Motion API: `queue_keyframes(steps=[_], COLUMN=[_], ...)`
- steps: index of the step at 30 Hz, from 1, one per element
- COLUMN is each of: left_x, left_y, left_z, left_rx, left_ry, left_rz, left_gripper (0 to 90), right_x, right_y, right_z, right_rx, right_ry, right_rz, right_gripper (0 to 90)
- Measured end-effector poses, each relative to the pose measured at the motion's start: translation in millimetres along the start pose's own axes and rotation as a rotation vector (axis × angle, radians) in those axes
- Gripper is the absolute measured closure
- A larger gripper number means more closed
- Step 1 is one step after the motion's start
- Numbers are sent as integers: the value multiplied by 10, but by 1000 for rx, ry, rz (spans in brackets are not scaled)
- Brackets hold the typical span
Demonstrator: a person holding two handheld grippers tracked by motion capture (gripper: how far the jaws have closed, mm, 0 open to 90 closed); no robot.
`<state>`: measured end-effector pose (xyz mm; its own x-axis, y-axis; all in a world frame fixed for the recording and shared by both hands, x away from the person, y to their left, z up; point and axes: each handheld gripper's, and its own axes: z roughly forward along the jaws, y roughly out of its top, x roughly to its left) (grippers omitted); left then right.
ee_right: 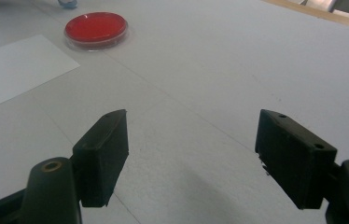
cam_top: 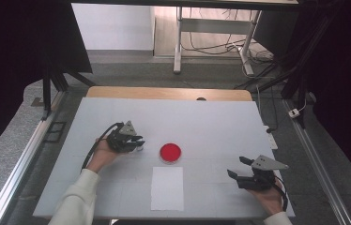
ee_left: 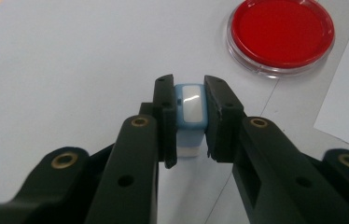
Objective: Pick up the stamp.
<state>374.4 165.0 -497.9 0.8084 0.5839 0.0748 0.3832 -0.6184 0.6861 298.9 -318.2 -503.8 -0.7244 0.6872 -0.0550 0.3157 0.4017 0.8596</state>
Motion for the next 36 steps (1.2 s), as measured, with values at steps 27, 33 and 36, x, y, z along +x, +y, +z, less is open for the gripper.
queue_keyframes(steps=[27,33,36], left_x=[-64,-111,-130], left_y=[80,97,103], left_z=[-326,-414,-451], left_rx=[-100,-122,-133], left_ry=[-17,-26,-37], left_rz=[-133,-146,-151], left_gripper=[751,751,751], right_x=[27,44,49], right_y=[5,10,12], right_z=[-27,-25,-27], right_rx=[-23,-29,-30], right_ry=[-16,-18,-20], right_rz=[-20,-28,-30], right_gripper=[264,264,266])
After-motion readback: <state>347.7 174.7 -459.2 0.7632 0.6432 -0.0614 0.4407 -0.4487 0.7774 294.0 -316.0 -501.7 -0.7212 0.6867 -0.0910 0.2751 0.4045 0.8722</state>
